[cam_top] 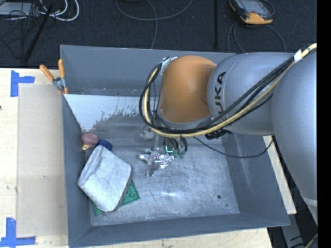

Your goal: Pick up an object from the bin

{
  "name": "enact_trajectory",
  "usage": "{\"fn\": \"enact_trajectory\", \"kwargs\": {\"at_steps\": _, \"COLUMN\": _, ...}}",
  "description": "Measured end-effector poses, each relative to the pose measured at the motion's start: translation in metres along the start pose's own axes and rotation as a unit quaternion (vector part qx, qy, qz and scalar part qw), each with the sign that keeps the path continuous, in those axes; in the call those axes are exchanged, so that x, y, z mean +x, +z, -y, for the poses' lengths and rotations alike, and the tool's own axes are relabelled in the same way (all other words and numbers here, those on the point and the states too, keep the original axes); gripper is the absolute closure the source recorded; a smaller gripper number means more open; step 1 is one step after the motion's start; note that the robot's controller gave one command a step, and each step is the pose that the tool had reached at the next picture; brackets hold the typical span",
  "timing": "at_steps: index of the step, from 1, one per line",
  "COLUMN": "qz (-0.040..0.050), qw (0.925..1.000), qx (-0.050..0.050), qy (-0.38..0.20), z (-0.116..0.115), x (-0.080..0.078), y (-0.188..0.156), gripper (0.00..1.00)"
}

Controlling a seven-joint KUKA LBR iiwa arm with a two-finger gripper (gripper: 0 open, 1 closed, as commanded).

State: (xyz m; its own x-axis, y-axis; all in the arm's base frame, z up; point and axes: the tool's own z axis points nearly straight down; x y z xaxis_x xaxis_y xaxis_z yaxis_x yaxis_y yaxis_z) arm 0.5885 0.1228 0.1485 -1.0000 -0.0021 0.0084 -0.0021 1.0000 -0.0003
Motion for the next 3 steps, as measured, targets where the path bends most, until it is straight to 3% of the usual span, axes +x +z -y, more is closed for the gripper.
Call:
{"fn": "enact_trajectory", "kwargs": {"at_steps": 1, "qz": 0.0037, "qw": 0.9955, "qx": 0.001, "qy": -0.094, "z": 0.046, "x": -0.031, "y": 0.071, "gripper": 0.00}}
{"fn": "enact_trajectory", "kwargs": {"at_steps": 2, "qz": 0.0070, "qw": 0.9957, "qx": 0.000, "qy": -0.093, "z": 0.045, "x": -0.033, "y": 0.067, "gripper": 1.00}}
{"fn": "enact_trajectory", "kwargs": {"at_steps": 3, "qz": 0.0084, "qw": 0.9976, "qx": 0.000, "qy": -0.069, "z": 0.030, "x": -0.006, "y": -0.071, "gripper": 1.00}}
